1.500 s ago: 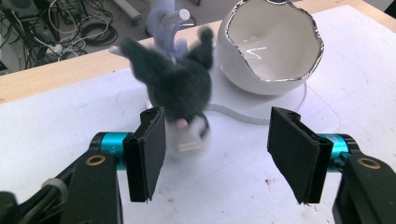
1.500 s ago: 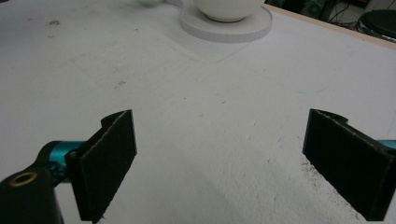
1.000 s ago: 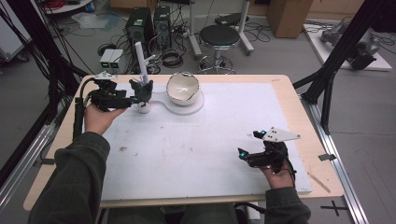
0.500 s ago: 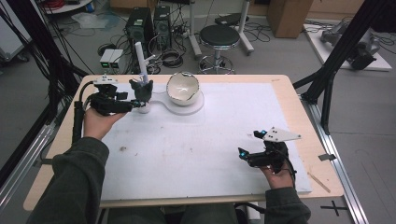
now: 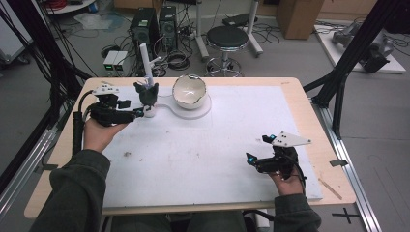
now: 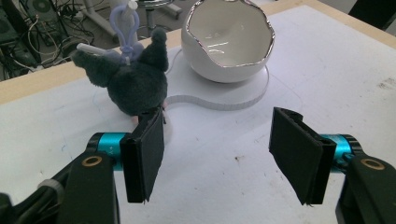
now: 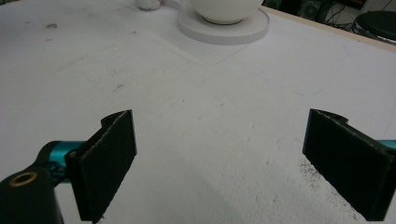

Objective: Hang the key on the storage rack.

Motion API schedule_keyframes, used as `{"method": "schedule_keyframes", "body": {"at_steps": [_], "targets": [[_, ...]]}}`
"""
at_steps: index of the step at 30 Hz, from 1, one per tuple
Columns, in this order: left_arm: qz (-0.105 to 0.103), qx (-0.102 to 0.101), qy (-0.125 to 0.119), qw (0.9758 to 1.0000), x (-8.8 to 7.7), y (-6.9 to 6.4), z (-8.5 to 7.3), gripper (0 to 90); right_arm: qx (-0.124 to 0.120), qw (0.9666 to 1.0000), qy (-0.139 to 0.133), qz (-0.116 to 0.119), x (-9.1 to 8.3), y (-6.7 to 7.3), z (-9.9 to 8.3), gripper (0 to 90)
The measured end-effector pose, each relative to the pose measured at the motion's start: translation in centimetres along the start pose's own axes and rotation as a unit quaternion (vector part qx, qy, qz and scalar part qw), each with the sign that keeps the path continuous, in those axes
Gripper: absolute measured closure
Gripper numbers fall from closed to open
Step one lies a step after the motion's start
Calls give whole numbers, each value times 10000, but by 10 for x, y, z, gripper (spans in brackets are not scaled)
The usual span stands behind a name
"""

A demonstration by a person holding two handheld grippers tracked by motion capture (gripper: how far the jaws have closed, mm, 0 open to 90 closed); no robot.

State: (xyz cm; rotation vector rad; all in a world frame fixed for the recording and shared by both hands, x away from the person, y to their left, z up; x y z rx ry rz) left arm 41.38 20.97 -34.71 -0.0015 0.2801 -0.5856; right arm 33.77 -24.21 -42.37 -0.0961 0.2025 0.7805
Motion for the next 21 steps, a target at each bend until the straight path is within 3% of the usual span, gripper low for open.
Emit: {"method": "schedule_keyframes", "body": {"at_steps": [21], "targets": [[-119, 104, -21, 9999, -15, -9, -14, 348, -9, 10000, 81, -5, -1, 2, -2, 89]]}}
Point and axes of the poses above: each handheld gripper's, and its own axes: x roughly forward along the jaws, z roughly out of its top, y roughly to its left, the point moved 5 cm from there along x, roughly forward along the jaws, and after that the axes turned 15 degrees about -y, right-handed, at the moved point
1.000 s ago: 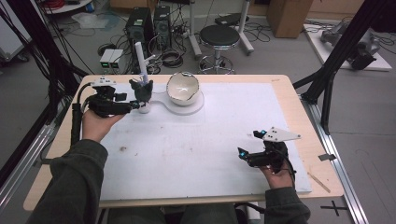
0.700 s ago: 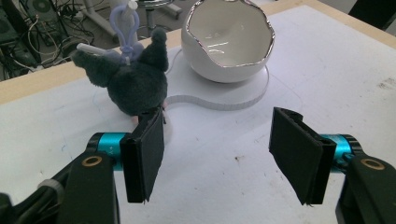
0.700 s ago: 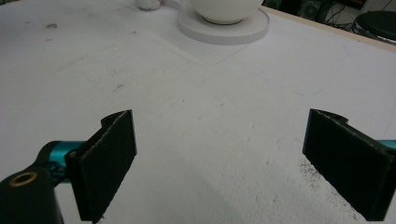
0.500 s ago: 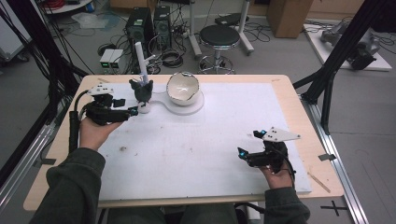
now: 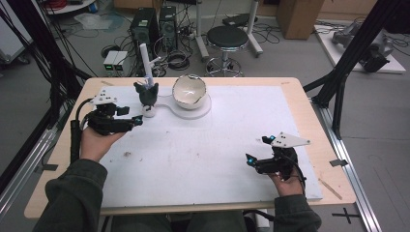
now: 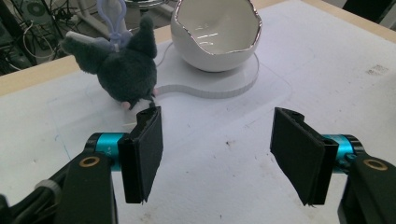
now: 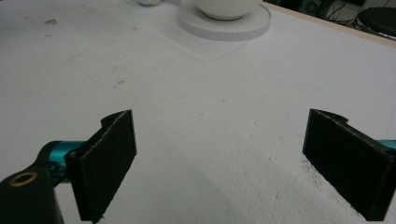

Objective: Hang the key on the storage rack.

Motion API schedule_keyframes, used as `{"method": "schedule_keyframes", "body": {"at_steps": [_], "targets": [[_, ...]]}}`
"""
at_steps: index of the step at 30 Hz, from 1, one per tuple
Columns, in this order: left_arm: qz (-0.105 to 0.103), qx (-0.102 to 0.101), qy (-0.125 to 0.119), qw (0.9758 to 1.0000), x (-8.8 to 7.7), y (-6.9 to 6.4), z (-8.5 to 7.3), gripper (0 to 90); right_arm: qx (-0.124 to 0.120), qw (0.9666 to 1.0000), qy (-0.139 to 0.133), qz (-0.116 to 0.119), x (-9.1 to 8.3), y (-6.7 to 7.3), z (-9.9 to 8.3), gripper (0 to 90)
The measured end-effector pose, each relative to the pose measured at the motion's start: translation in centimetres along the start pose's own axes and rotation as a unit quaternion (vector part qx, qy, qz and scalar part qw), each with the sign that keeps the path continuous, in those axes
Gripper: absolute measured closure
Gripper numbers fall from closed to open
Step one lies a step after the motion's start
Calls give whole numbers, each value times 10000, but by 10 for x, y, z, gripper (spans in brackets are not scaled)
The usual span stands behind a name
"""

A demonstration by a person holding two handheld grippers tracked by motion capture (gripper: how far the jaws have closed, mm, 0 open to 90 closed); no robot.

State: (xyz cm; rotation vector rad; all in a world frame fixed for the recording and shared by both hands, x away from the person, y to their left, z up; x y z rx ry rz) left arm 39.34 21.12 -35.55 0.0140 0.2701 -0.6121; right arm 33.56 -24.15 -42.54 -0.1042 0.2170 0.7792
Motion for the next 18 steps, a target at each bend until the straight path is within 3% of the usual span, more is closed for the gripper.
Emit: {"method": "schedule_keyframes", "body": {"at_steps": [18], "targets": [[-59, -9, -72, 10000, -13, -7, -13, 339, 52, 10000, -21, -63, -3, -1, 1, 89]]}}
Point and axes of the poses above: each handheld gripper's, and its own axes: x roughly forward along the jaws, z roughly out of its top, y roughly to its left, the point moved 5 cm from there along x, roughly forward along the jaws, and after that the axes turned 15 degrees about -y, right-handed, at the moved point
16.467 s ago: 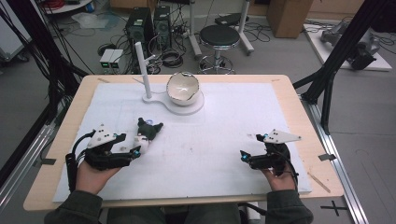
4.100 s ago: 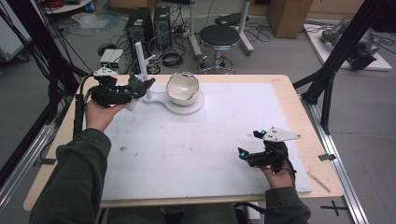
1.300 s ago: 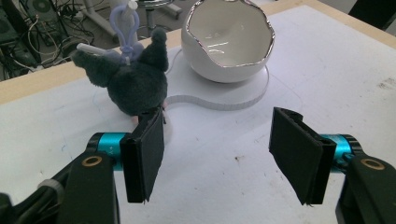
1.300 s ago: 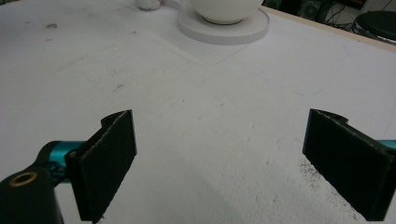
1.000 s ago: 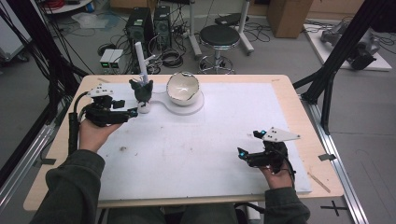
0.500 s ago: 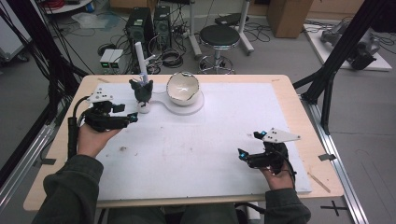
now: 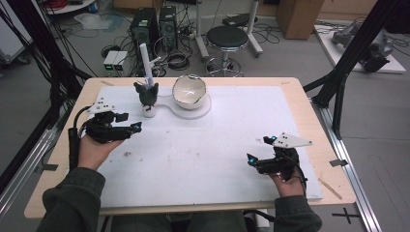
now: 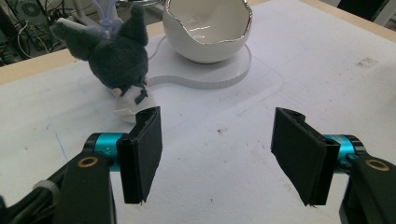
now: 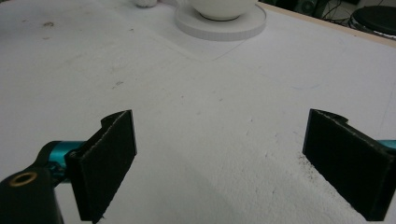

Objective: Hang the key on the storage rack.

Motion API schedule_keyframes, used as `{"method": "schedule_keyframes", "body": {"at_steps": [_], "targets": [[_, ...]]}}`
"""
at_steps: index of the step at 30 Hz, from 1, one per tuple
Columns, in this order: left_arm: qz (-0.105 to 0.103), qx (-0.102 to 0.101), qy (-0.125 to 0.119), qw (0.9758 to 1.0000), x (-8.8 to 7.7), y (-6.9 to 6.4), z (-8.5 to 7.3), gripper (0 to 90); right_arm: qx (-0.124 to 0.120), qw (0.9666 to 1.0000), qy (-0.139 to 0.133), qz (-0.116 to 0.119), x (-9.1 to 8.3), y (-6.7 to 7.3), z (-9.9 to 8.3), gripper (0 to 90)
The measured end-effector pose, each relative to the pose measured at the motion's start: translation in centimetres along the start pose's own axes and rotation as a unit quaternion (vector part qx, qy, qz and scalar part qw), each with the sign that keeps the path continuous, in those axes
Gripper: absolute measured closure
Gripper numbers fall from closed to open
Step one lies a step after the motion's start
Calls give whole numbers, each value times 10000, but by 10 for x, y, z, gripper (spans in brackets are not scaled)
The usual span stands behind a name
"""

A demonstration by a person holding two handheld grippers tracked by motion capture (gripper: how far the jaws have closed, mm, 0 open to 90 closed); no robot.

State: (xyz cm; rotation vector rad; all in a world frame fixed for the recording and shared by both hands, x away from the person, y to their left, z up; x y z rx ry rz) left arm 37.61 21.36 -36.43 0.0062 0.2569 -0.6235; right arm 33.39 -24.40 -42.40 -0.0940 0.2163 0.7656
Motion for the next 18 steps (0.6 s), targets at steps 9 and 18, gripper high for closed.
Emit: {"method": "schedule_keyframes", "body": {"at_steps": [9, 18], "targets": [[-36, 82, -11, 10000, -3, -7, -2, 328, 24, 10000, -23, -20, -1, -1, 1, 89], [-110, 127, -31, 9999, -5, -14, -2, 321, 9, 10000, -50, -34, -1, -3, 1, 89]]}}
Point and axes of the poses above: each handheld gripper's, and its own axes: x roughly forward along the jaws, z roughly out of its top, y roughly to its left, the point moved 5 cm from there along x, roughly forward along the jaws, and after that the axes turned 15 degrees about -y, right-handed, at the moved point
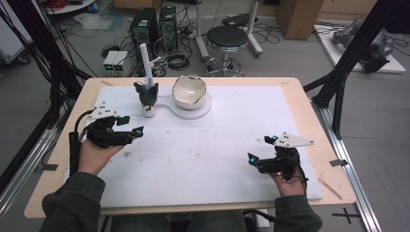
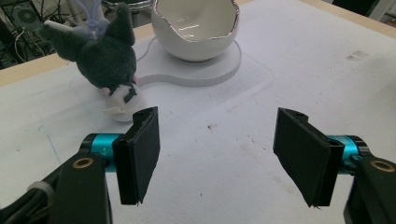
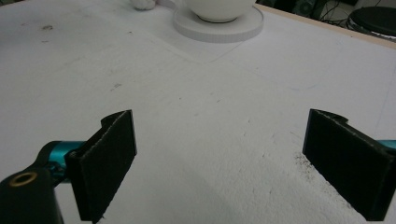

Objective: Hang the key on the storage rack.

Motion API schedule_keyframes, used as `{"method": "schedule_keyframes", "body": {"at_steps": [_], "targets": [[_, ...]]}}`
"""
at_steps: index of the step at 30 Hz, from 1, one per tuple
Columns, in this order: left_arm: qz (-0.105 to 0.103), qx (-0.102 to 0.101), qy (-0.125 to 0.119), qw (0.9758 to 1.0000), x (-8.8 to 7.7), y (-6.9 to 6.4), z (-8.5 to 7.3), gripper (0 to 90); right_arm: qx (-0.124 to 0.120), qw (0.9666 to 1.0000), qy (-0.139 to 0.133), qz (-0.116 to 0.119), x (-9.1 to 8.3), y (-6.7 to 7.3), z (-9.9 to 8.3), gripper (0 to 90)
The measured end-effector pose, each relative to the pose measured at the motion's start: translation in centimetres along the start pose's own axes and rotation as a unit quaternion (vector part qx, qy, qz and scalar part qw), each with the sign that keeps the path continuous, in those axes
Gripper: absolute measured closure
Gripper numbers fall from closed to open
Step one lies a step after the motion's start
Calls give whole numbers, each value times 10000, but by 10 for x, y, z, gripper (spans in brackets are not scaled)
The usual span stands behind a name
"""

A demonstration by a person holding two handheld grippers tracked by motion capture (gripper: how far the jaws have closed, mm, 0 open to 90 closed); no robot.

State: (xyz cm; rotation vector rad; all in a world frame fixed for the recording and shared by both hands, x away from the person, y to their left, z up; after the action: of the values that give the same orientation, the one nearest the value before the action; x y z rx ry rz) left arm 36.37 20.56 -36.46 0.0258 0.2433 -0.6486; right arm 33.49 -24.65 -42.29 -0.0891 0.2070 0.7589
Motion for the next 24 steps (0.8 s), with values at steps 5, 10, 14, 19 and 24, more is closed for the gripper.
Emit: {"method": "schedule_keyframes", "body": {"at_steps": [5, 10, 14, 19, 24], "targets": [[-14, 29, -12, 10000, -2, -3, -3, 317, 22, 10000, 28, 1, 0, 1, 0, 89], [-14, 23, -19, 10000, -3, -5, -6, 311, 6, 10000, 4, -7, -1, 1, 0, 89], [10, 20, -8, 10000, -5, -7, -8, 297, 23, 10000, -3, -11, -1, 1, 1, 89], [-25, 37, 0, 10000, -6, -9, -9, 294, -9, 10000, -9, 3, -1, 1, 1, 89], [-48, 19, 14, 10000, -7, -11, -12, 287, 5, 10000, 4, 13, -1, 2, 1, 89]]}}
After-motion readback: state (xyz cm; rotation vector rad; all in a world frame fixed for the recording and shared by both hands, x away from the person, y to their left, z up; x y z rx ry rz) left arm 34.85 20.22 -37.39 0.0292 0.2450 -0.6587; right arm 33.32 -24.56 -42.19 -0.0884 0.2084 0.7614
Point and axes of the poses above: each handheld gripper's, and its own axes: x roughly forward along the jaws, z roughly out of its top, y roughly to its left, the point moved 5 cm from there along x, roughly forward along the jaws, and after that the axes turned 15 degrees about -y, right-handed, at the moved point
